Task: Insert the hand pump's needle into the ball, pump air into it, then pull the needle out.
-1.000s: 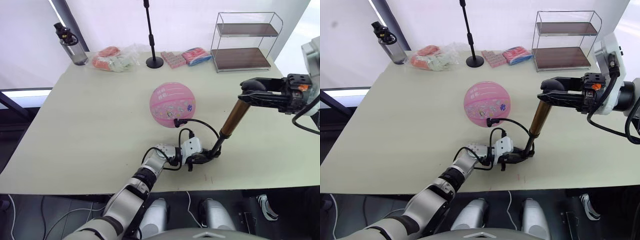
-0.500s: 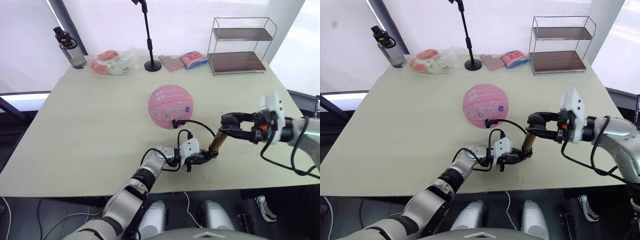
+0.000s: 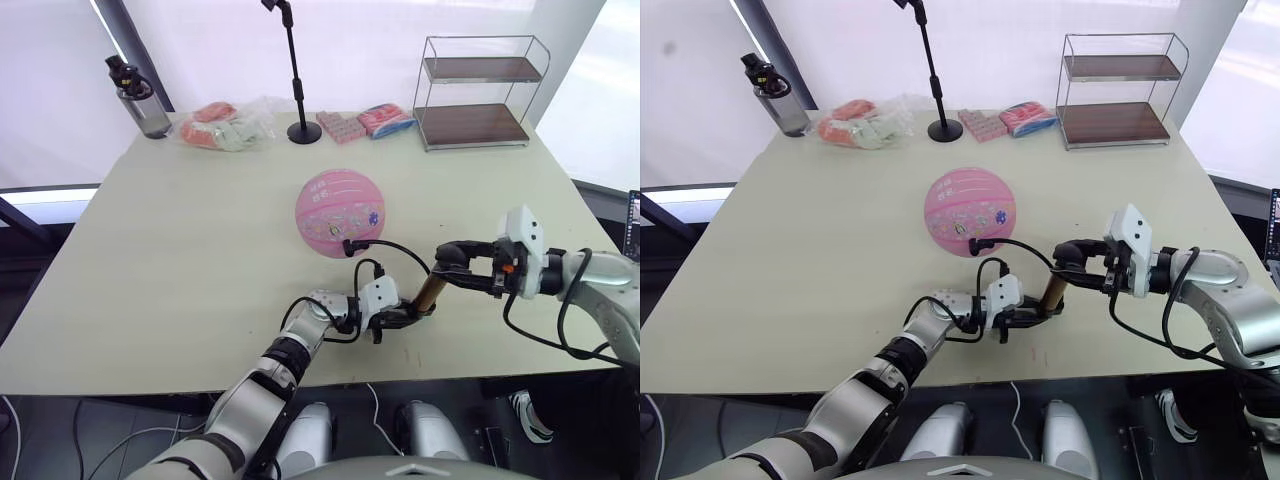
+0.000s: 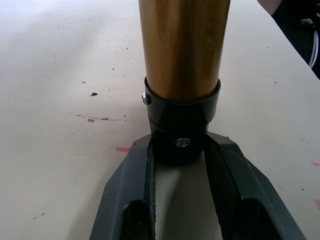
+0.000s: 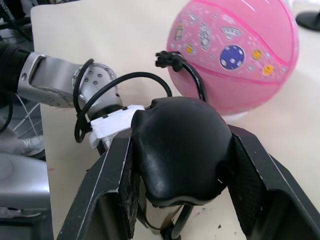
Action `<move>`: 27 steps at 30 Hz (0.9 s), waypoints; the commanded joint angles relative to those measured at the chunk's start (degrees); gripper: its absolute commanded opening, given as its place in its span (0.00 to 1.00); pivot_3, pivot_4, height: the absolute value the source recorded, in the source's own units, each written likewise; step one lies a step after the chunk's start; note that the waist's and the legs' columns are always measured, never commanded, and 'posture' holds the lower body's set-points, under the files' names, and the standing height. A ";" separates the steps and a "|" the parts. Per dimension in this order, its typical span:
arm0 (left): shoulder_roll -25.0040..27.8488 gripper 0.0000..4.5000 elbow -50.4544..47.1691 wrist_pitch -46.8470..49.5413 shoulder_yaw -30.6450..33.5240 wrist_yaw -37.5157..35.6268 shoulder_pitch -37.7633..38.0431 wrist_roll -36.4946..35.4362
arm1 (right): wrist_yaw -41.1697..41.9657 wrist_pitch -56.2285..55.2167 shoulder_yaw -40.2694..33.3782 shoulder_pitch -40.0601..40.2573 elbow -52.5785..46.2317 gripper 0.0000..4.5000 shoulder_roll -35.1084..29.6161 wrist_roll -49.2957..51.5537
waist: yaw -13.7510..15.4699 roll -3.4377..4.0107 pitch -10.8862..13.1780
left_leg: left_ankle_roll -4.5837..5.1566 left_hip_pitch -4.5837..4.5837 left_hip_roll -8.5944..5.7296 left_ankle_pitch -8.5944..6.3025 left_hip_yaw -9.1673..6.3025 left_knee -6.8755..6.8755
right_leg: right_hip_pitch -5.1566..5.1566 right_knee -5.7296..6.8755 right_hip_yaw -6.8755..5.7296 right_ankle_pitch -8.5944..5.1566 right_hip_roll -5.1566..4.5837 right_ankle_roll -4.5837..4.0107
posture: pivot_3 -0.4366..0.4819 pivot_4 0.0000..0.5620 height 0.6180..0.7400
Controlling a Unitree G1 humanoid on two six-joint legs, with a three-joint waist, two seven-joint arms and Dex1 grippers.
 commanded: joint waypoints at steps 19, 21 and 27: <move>2.19 0.24 7.43 4.12 -1.75 0.41 3.14 4.01 | -4.24 18.85 -20.62 -20.18 -2.32 0.42 -9.43 23.32 | 0.57 0.28 0.56 | 0.01 -0.31 -0.05 0.01 0.00 0.06 | -0.28 -0.01 -0.02 0.01 -0.03 0.00 | 0.48 0.27 0.93; 2.17 0.24 7.50 4.08 -1.73 0.40 3.12 4.02 | -4.47 19.02 -20.49 -19.49 -2.90 0.42 -9.22 23.55 | 0.58 0.29 0.56 | 0.01 -0.34 -0.05 0.01 0.00 0.06 | -0.31 0.00 -0.02 0.01 -0.03 0.00 | 0.48 0.27 0.93; 2.13 0.24 7.54 4.10 -1.76 0.47 3.10 4.03 | -3.69 17.14 -15.39 -12.16 -6.79 0.42 -7.66 19.59 | 0.55 0.29 0.51 | 0.01 -0.31 -0.04 0.01 0.00 0.04 | -0.30 0.00 -0.02 0.01 -0.02 0.01 | 0.48 0.27 0.93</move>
